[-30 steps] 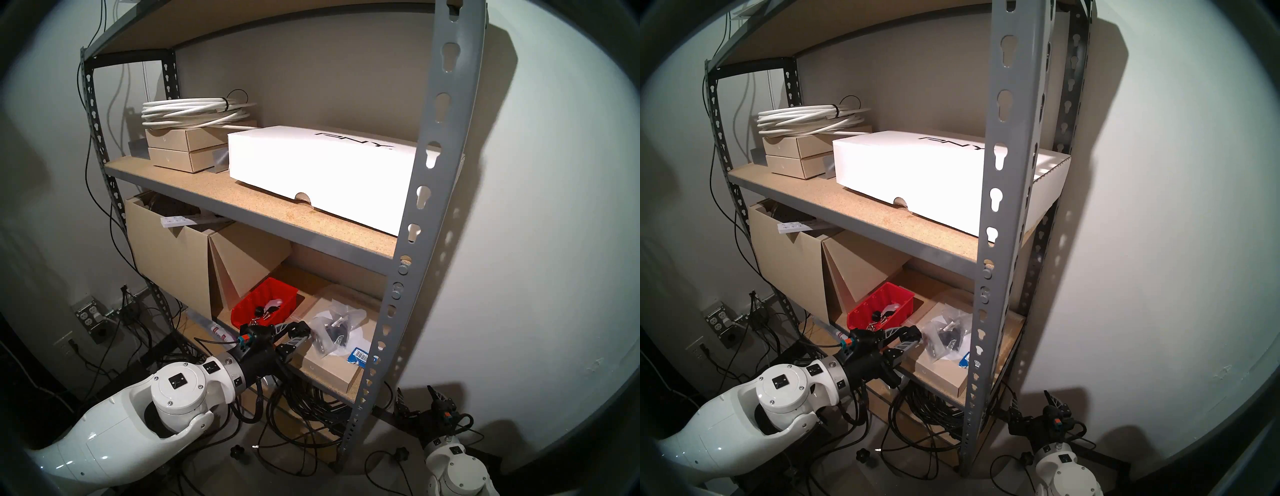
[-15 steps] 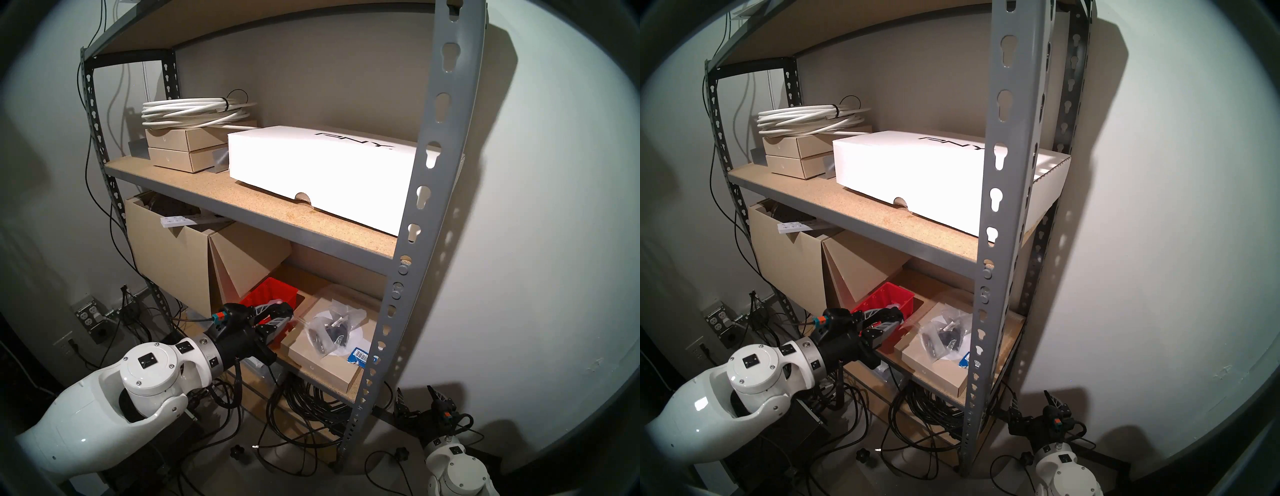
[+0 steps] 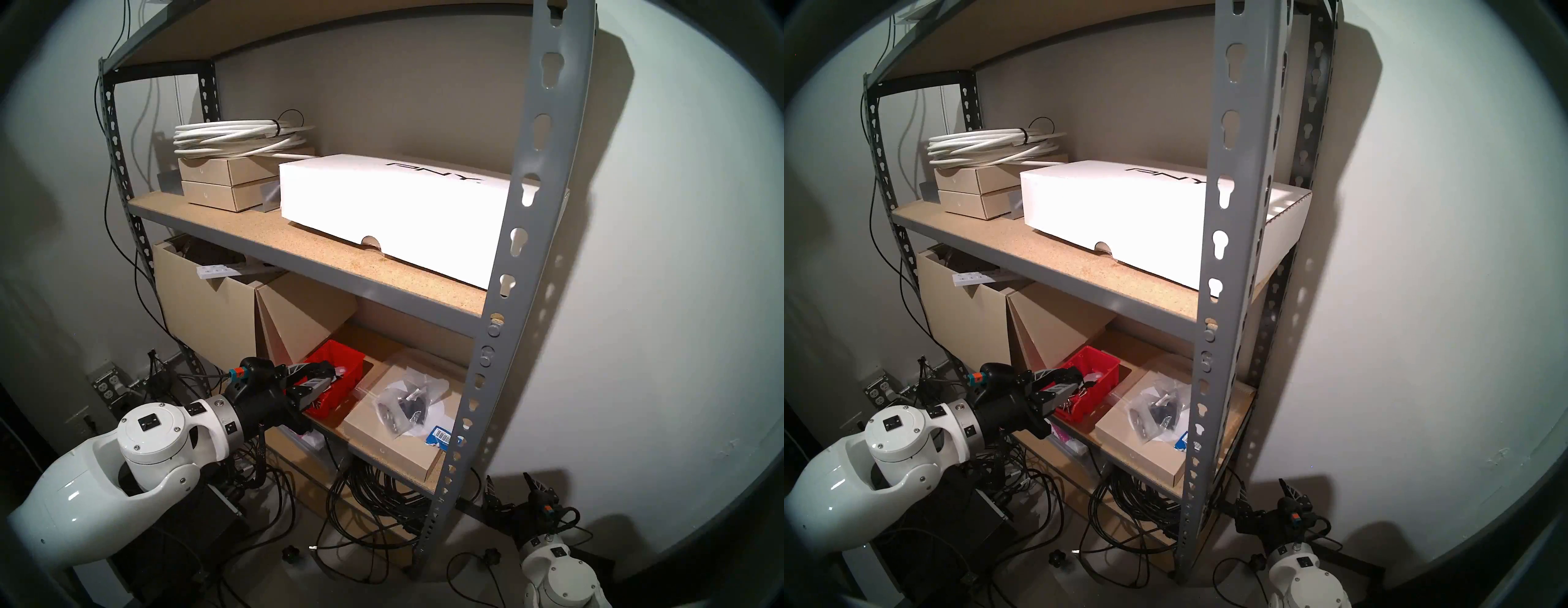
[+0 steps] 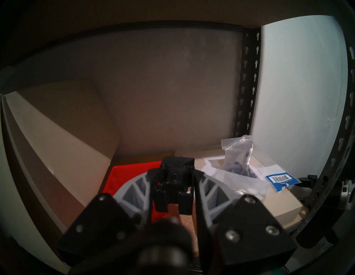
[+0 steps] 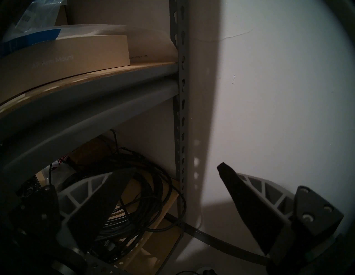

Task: Organize the rack shelf by putting things into a case

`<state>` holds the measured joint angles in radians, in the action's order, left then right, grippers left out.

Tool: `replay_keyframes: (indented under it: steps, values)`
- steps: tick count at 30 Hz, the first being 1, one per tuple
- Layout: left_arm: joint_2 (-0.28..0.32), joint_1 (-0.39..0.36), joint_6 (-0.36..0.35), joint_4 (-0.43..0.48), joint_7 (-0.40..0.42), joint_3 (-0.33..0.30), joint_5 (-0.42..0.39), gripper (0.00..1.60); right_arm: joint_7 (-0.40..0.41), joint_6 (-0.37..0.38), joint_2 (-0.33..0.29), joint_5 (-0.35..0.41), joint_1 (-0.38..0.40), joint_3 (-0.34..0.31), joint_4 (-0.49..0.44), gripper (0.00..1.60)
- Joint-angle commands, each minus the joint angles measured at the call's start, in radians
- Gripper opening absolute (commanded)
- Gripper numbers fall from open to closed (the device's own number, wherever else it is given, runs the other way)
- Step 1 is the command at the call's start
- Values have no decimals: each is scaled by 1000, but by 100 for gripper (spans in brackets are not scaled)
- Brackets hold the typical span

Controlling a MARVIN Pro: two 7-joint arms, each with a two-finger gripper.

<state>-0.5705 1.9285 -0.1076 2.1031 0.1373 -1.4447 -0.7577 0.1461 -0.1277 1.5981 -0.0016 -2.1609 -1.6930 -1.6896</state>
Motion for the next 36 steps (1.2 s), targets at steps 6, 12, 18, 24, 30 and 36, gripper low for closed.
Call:
replay_keyframes:
  steps: [6, 12, 18, 24, 30, 36]
  values:
    - [3, -89, -5, -65, 63, 3, -25, 0, 0, -1, 0, 0, 0, 0, -17, 160]
    - [-7, -136, -17, -101, 95, 34, -31, 0, 0, -1, 0, 0, 0, 0, -17, 160]
    - [-37, -192, -25, -153, 120, 70, -47, 0, 0, -1, 0, 0, 1, 0, -16, 160]
    - [-51, -244, -43, -195, 132, 112, -25, 0, 0, -1, 0, 0, 1, 0, -16, 160]
    - [-67, -274, -53, -214, 129, 148, 13, 0, 0, -1, 0, 0, 1, 0, -16, 160]
    - [-91, -303, -56, -231, 112, 171, 46, 0, 0, -2, 0, 0, 1, 0, -16, 160]
